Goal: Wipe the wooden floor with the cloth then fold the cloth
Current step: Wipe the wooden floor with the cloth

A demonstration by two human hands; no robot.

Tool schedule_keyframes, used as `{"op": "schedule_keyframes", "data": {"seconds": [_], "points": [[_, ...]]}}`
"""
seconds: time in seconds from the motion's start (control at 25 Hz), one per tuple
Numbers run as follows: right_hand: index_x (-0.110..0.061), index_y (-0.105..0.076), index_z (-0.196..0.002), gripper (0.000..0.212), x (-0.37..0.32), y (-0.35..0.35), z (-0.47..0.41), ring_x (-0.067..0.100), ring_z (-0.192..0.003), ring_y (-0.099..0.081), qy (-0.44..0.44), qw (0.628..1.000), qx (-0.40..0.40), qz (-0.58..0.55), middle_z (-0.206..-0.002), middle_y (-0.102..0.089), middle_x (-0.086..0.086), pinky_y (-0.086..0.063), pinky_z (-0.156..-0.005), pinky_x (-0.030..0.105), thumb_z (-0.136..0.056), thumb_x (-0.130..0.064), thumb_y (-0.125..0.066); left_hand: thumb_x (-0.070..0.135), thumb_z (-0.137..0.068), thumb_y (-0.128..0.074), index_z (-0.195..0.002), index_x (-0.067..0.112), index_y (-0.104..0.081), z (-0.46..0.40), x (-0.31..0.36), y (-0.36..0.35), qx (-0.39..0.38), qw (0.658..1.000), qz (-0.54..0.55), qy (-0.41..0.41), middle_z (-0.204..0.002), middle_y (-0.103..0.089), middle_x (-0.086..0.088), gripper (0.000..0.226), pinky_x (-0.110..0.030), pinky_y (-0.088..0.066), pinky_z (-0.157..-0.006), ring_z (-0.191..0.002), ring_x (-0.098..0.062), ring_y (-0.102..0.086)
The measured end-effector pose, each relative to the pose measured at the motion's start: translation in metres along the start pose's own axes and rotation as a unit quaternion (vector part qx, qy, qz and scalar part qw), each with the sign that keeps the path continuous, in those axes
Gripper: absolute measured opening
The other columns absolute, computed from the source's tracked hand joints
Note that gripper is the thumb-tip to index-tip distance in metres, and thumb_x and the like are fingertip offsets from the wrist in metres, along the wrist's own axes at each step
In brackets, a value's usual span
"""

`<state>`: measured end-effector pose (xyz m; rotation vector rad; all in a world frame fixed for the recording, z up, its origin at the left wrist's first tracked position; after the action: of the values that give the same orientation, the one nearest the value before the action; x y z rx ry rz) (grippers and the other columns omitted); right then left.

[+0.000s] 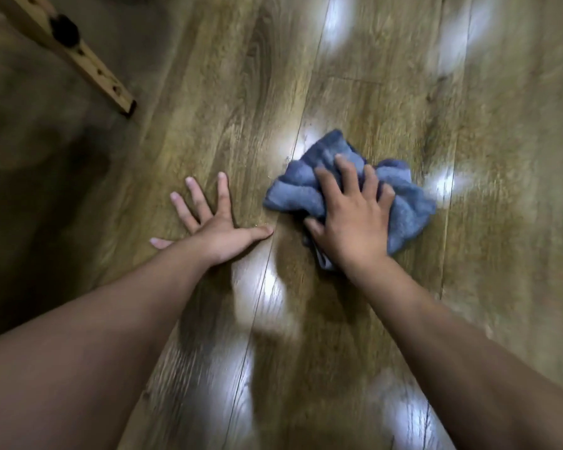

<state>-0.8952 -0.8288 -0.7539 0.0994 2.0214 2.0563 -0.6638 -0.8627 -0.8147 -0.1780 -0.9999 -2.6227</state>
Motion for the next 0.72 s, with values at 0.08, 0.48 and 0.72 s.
{"op": "schedule_keyframes", "data": {"seconds": [0.08,0.48,0.72], "points": [[-0.031,-0.043,-0.145,0.081,-0.005,-0.003,0.041,0.044,-0.141,-0.028,-0.02,1.0,-0.013,-0.012,-0.16,-0.03,0.002,-0.025,-0.102,0.057,-0.072,-0.054,-0.07,0.092,-0.046,-0.04,-0.133,0.069,0.031,-0.001,0.005,-0.003,0.001,1.0,0.026,-0.002,-0.145,0.056,0.018,0.114,-0.084,0.016,-0.094,-0.14,-0.021,0.047],[-0.028,-0.051,-0.132,0.074,0.0,-0.004,0.129,0.045,-0.131,-0.037,-0.002,1.0,0.008,0.001,-0.15,-0.043,0.006,-0.027,-0.096,0.059,-0.068,-0.066,-0.049,0.037,-0.099,-0.044,-0.14,0.03,-0.051,0.017,-0.074,0.082,0.411,0.908,-0.052,-0.065,-0.153,-0.041,-0.001,0.042,-0.053,-0.024,-0.106,-0.141,-0.024,-0.031],[-0.025,-0.052,-0.136,0.076,-0.067,-0.007,0.064,0.051,-0.13,-0.037,0.034,0.999,0.005,0.006,-0.152,-0.04,0.012,-0.024,-0.097,0.059,-0.07,-0.065,-0.055,0.038,-0.097,-0.044,-0.135,0.031,-0.054,0.013,-0.074,0.082,0.425,0.9,-0.063,-0.07,-0.15,-0.044,0.0,0.04,-0.057,-0.024,-0.107,-0.138,-0.024,-0.033]]}}
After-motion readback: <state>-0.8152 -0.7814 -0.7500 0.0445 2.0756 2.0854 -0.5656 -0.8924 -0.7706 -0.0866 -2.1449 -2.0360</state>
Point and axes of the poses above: each hand's wrist, its own z-axis away from the middle knuckle, its own y-axis out of the back of the hand, x = y × z, the point moved 10 cm from there along -z, towards the middle knuckle
